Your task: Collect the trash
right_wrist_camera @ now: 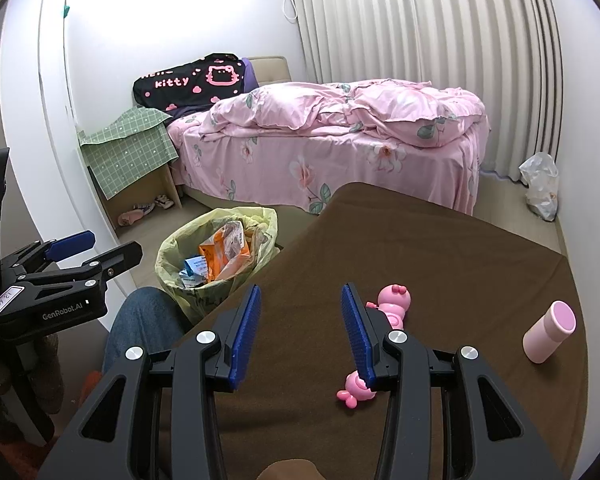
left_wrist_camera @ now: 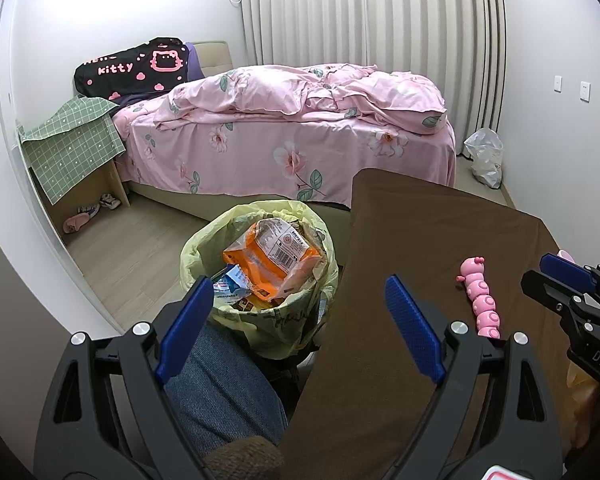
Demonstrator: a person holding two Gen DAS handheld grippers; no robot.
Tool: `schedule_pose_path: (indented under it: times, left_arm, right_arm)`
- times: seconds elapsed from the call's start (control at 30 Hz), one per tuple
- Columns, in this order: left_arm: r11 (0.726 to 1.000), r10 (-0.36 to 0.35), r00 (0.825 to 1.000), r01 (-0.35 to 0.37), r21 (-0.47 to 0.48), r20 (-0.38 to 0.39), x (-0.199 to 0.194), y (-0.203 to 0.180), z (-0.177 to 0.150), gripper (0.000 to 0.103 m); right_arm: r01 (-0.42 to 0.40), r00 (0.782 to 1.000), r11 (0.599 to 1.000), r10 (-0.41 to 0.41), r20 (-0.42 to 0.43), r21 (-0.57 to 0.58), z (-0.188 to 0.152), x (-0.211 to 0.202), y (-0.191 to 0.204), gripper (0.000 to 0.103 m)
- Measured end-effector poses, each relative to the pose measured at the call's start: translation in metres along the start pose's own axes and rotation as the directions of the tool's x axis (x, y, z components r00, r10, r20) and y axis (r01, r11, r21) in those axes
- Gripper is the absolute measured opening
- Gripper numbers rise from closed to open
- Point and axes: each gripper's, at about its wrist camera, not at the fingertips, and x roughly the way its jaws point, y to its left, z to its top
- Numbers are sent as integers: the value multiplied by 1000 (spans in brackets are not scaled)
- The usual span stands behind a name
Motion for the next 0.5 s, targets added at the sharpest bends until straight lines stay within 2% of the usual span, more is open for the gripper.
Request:
schedule_pose_path:
  times: [0.5]
  left_arm:
    - [1000, -14, 1000, 14, 4, 0, -1, 1, -1, 84]
  right_arm:
    - [8, 1000, 1000, -8, 2, 3, 3, -5, -1, 40]
